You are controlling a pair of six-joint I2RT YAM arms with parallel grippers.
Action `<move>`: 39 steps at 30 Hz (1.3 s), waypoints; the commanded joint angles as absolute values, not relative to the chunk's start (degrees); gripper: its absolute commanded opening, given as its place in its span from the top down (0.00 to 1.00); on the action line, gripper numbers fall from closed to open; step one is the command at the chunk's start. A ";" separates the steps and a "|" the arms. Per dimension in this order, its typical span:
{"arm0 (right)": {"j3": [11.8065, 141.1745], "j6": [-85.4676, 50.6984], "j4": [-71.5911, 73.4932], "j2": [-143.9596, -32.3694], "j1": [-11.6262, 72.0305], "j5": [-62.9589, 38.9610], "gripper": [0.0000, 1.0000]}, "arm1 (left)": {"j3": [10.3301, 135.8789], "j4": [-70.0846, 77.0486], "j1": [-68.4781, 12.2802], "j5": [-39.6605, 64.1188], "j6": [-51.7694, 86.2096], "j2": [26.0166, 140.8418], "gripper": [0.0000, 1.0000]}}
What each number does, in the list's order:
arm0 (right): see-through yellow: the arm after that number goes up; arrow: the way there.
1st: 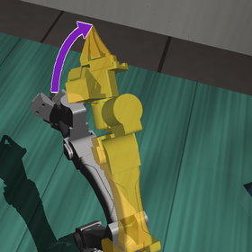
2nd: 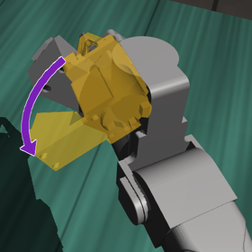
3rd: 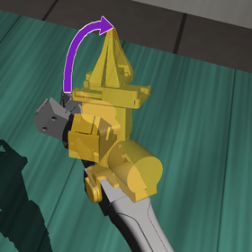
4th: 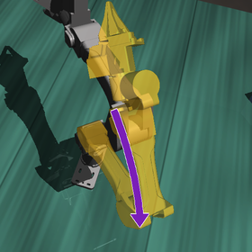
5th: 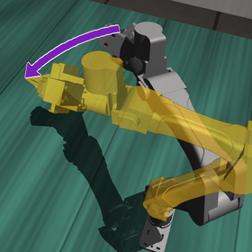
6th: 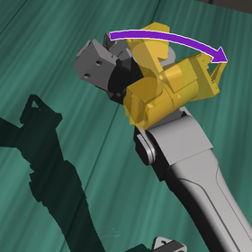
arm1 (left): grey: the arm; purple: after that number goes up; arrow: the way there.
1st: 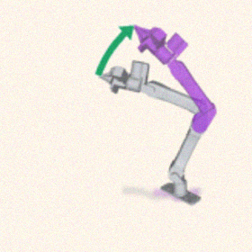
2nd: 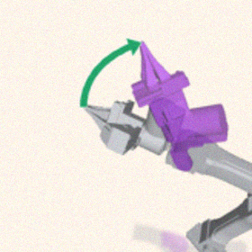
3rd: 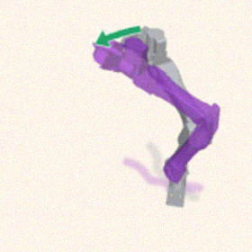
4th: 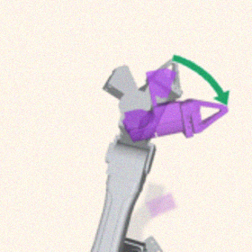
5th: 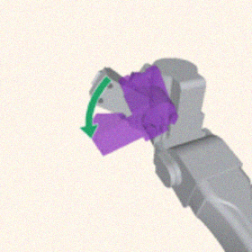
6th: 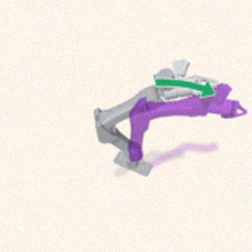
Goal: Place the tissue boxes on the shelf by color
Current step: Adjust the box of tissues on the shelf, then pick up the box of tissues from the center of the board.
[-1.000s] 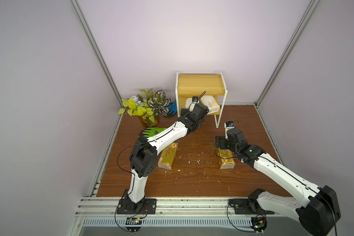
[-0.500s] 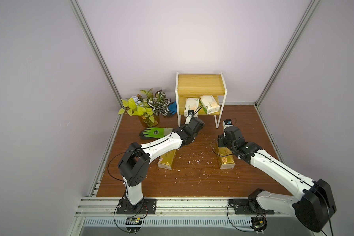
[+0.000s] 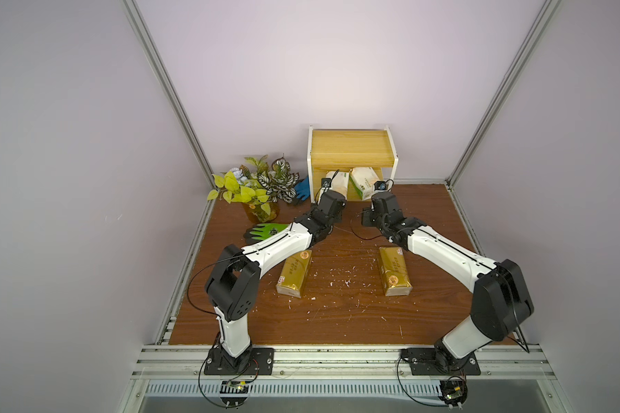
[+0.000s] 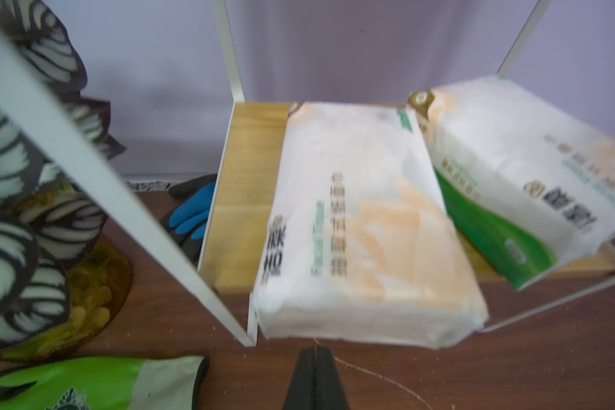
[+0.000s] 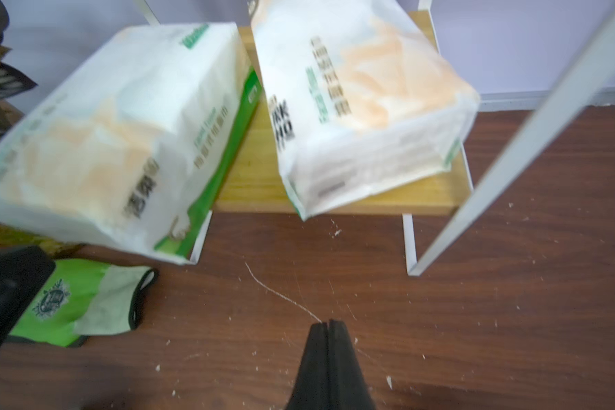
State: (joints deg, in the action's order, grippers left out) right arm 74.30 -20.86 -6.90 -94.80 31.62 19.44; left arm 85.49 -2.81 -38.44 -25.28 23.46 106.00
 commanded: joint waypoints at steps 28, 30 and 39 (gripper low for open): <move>63.98 -27.96 -17.74 -81.29 33.93 22.26 0.56 | 81.15 -12.55 -35.12 -9.84 14.28 94.00 0.39; 62.66 -27.47 -21.98 -81.18 33.49 22.12 0.27 | 78.96 -14.57 -35.08 -9.30 13.72 94.39 0.39; 58.10 -30.41 -28.75 -82.03 28.42 13.24 0.01 | 75.42 -23.60 -35.13 -8.04 15.64 98.00 0.17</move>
